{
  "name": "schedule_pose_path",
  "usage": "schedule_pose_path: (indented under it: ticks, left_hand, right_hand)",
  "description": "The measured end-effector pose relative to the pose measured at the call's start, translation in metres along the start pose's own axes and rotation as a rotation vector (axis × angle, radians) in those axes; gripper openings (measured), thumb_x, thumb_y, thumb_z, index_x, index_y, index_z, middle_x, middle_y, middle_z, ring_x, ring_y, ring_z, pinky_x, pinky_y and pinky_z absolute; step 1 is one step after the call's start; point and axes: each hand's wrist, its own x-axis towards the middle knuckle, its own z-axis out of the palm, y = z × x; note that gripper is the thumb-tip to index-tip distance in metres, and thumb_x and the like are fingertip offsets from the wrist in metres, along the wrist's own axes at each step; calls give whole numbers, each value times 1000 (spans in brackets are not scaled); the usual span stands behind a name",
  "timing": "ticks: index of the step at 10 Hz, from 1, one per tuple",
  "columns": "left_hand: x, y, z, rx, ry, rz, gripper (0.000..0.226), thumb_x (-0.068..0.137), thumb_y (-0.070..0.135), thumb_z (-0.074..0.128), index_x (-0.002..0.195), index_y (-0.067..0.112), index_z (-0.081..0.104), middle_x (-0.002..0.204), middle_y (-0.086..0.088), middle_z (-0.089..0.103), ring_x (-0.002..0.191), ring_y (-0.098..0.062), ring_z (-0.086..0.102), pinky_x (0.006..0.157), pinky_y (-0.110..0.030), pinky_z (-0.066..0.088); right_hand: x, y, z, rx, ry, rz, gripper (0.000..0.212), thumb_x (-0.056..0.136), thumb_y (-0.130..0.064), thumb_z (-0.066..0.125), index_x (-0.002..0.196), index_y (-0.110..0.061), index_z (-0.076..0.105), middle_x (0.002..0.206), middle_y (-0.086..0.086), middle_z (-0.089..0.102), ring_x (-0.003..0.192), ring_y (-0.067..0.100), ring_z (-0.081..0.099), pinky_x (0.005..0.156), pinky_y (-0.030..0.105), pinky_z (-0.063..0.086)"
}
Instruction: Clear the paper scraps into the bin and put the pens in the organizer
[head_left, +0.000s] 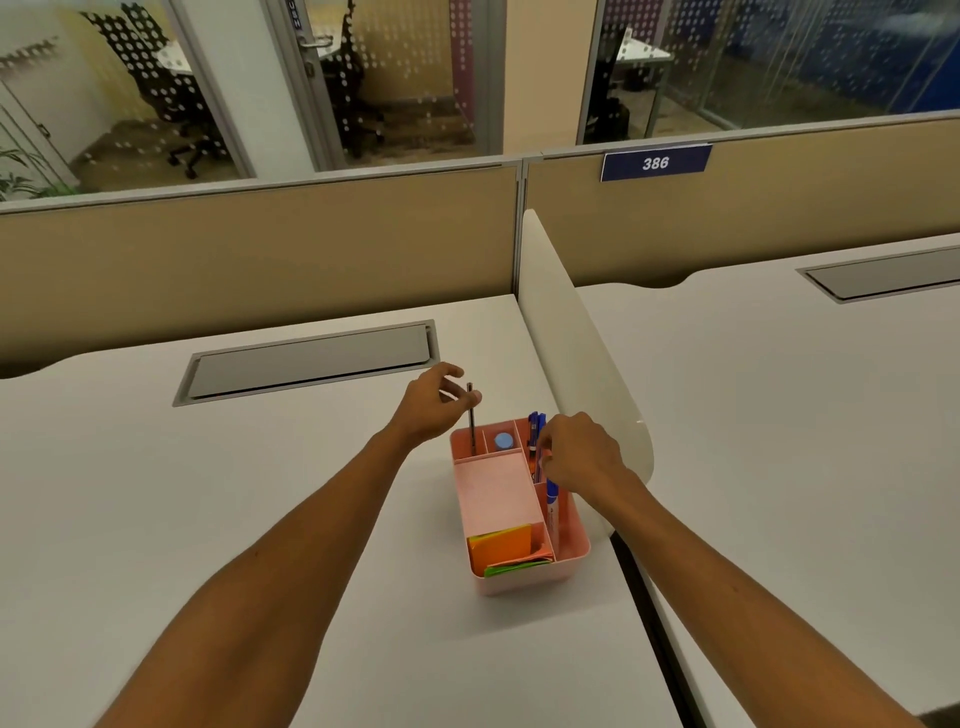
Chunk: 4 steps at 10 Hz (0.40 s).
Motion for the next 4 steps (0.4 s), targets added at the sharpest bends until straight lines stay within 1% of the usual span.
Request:
schedule_pose_path:
  ticks: [1,2,3,4]
  left_hand:
    - [-6,-2,2,-6,15,-17,61,83,42,69,131,13,46,120,-12,62,98,-21,61,71,-26,50]
    - [-15,-9,0,15,22,-3,67,80,48,69,132,13,45,123,-11,60,96,-18,58,67,-20,46]
    - [-29,-17,-13,47,18,-9,68,79,50,70,131,14,45,124,-10,60,96,-17,58,70,-23,47]
    - [-46,-30,-32,29,49,-7,68,78,50,70,130,14,46,124,-8,59,97,-17,59,70,-22,47]
  right_hand:
    - [-3,-3,-3,25,57,-26,29,91,-31,66,117,-17,63,110,5,69,78,17,59,70,27,49]
    - [-8,-9,-7,33,112,-49,29,93,-34,62,117,-18,64,107,5,70,76,18,59,72,28,51]
    - [-14,-17,-9,50,155,-67,25,94,-33,61,113,-17,64,103,5,71,73,16,56,70,27,50]
    - [-24,-33,-5,95,221,-109,27,97,-36,55,114,-17,64,104,4,72,80,17,64,71,27,49]
